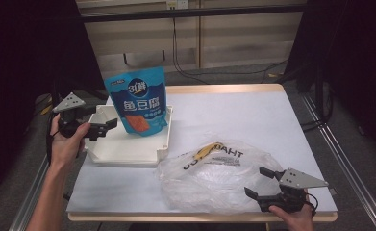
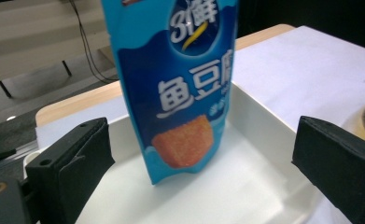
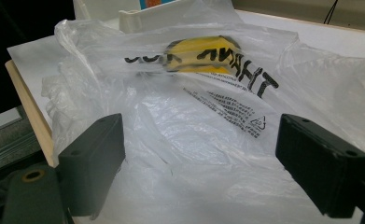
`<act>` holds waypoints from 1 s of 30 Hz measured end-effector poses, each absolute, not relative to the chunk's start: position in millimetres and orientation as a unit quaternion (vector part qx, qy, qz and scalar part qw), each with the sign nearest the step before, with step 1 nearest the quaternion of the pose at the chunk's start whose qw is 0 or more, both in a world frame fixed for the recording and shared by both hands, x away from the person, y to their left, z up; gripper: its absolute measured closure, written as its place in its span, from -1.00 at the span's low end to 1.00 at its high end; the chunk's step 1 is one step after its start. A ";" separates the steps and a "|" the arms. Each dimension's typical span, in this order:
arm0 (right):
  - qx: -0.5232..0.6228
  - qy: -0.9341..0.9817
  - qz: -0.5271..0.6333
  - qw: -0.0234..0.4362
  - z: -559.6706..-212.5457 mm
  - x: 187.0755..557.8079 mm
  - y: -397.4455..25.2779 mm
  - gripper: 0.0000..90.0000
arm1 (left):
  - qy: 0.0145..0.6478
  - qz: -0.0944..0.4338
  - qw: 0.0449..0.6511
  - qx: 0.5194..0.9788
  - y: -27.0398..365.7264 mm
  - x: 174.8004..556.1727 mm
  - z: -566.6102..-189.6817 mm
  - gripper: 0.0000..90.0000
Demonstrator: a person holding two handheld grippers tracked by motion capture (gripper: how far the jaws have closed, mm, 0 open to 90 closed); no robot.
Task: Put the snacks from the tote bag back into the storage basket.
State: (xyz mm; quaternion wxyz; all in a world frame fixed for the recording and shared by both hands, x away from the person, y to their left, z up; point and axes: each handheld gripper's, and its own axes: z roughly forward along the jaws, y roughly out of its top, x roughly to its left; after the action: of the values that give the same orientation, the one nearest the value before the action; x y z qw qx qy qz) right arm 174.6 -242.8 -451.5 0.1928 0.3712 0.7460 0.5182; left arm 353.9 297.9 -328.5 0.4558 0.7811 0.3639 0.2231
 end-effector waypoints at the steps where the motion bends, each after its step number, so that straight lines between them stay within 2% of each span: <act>1: 0.371 0.745 0.519 0.192 -451.3 174.3 -242.9 -0.66 | 0.360 0.223 0.454 0.784 298.6 350.5 -329.7 -0.87; 4: 0.371 0.745 0.520 0.193 -451.5 174.3 -243.2 -0.66 | 0.367 0.217 0.476 0.769 298.9 338.1 -332.1 -0.85; 6: 0.372 0.744 0.520 0.194 -451.1 174.1 -243.4 -0.66 | 0.356 0.234 0.473 0.771 296.7 328.1 -332.4 -0.85; 9: 0.371 0.744 0.520 0.194 -451.0 173.7 -243.4 -0.66 | 0.339 0.229 0.473 0.780 293.8 315.9 -334.5 -0.86; 14: 0.371 0.744 0.519 0.197 -450.3 172.8 -243.9 -0.66 | 0.344 0.229 0.470 0.780 294.5 296.4 -345.5 -0.88; 17: 0.372 0.744 0.520 0.196 -450.1 172.7 -243.7 -0.66 | 0.346 0.246 0.474 0.772 295.9 288.3 -353.8 -0.91; 26: 0.372 0.744 0.518 0.199 -449.8 171.3 -244.1 -0.66 | 0.352 0.218 0.477 0.775 293.7 259.1 -386.3 -0.92; 30: 0.374 0.742 0.518 0.203 -449.9 171.1 -245.4 -0.65 | 0.349 0.210 0.456 0.791 291.9 248.6 -401.7 -0.91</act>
State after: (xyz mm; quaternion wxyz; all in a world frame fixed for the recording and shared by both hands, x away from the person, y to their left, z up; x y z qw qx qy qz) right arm 171.1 -245.4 -449.9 0.2026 0.3743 0.7419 0.5181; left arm 248.6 291.9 -401.7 0.4558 0.7915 0.3491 0.2097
